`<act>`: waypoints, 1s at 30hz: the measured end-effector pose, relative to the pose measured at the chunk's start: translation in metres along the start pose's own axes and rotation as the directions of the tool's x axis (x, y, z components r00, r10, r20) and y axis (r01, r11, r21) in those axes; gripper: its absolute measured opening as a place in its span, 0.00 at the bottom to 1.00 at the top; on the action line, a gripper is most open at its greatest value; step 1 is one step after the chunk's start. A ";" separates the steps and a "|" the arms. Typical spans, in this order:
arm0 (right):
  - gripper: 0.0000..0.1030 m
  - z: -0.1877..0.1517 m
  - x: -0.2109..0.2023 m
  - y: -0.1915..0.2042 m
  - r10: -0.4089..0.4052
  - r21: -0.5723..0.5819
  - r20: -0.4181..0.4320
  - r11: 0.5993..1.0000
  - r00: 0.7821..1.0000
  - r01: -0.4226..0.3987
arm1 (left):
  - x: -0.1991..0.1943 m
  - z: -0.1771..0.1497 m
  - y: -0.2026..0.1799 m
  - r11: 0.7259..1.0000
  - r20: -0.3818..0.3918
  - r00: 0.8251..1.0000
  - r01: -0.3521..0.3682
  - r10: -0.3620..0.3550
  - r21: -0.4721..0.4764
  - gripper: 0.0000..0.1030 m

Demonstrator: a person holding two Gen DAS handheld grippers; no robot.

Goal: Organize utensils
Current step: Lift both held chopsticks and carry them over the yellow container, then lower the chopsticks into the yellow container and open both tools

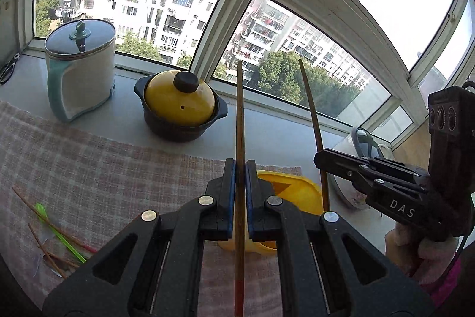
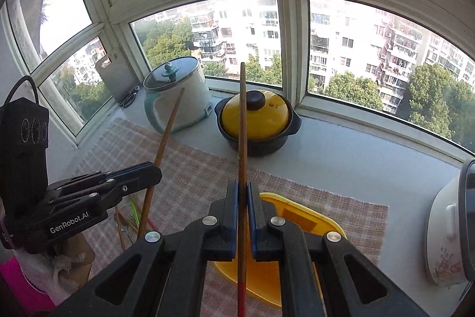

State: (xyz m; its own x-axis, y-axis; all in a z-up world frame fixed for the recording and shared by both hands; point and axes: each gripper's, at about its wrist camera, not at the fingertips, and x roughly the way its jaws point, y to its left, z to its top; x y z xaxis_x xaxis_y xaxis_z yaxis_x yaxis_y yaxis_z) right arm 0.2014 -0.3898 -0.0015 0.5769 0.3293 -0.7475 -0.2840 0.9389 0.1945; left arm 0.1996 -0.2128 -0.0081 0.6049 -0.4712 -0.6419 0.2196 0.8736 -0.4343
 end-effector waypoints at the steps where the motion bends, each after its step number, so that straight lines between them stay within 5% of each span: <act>1: 0.03 0.001 -0.001 -0.005 -0.007 0.006 0.001 1.000 1.000 0.007 | 0.003 0.002 -0.005 1.000 0.000 1.000 0.004 -0.004 0.011 0.04; 30: 0.03 -0.001 0.018 -0.055 -0.039 0.097 0.045 0.995 0.998 0.034 | 0.079 0.012 -0.071 0.980 -0.022 0.999 0.037 -0.033 0.195 0.04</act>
State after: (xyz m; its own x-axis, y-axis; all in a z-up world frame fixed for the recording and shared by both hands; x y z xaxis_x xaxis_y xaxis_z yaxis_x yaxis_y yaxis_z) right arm 0.2267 -0.4358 -0.0265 0.6210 0.2968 -0.7254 -0.1880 0.9549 0.2297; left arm 0.2409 -0.3109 -0.0199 0.5805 -0.5023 -0.6409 0.3867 0.8627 -0.3259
